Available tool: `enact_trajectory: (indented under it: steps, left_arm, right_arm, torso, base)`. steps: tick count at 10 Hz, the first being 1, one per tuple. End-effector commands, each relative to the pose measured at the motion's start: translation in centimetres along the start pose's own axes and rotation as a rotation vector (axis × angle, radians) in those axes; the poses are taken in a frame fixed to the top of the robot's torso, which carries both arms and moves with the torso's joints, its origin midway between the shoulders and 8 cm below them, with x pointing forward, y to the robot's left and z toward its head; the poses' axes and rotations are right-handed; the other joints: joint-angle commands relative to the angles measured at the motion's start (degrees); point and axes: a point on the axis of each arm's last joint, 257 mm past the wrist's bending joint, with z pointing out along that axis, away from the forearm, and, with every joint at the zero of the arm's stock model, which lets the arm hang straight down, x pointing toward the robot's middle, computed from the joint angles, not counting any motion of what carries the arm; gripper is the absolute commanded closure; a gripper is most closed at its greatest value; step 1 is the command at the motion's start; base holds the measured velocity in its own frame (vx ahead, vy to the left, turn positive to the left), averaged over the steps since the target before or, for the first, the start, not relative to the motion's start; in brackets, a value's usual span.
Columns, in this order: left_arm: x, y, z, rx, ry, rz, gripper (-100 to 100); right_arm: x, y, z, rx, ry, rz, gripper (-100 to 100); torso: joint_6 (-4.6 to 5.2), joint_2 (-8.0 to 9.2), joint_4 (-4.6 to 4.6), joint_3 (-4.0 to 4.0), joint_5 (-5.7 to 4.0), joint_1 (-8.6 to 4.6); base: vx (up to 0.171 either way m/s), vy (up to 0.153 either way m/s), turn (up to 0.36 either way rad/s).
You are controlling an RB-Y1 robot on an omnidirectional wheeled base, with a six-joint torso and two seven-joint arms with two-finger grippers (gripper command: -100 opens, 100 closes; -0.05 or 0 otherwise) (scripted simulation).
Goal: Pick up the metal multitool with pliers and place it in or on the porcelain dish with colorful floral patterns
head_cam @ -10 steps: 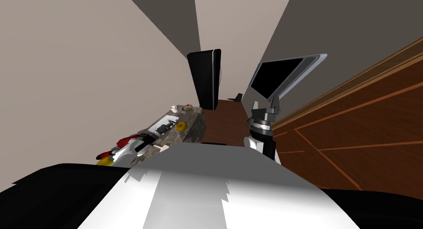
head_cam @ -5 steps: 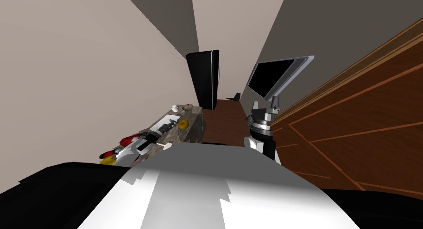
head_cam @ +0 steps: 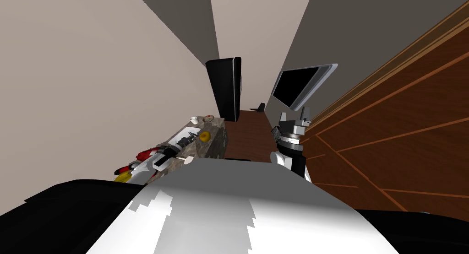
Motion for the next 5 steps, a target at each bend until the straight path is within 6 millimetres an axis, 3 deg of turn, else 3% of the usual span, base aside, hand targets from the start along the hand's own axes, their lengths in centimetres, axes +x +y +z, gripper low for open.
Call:
enact_trajectory:
  steps: [1,3,4,5]
  left_arm:
    - [-1.7,0.5,0.0,0.003,-0.023,-0.009,100]
    - [-2.3,0.6,0.0,0.003,-0.032,-0.013,100]
    - [-4.4,1.2,-0.1,0.006,-0.06,-0.026,100]
    - [-5.1,1.4,-0.1,0.007,-0.069,-0.031,100]
  right_arm:
    - [0.0,0.0,0.0,0.0,0.0,0.0,0]
    - [0.0,0.0,0.0,0.0,0.0,0.0,0]
    - [0.0,0.0,0.0,0.0,0.0,0.0,0]
    - [0.0,0.0,0.0,0.0,0.0,0.0,0]
  torso:
    - [0.0,0.0,0.0,0.0,0.0,0.0]
    - [0.02,0.11,0.05,0.07,-0.02,-0.08]
    - [0.0,0.11,0.04,0.07,0.0,-0.07]
    - [0.04,0.12,0.08,0.09,-0.03,-0.07]
  base:
    - [-0.037,-0.005,-0.023]
    - [-0.046,-0.008,-0.025]
    - [-0.049,-0.008,-0.026]
    - [-0.057,-0.012,-0.056]
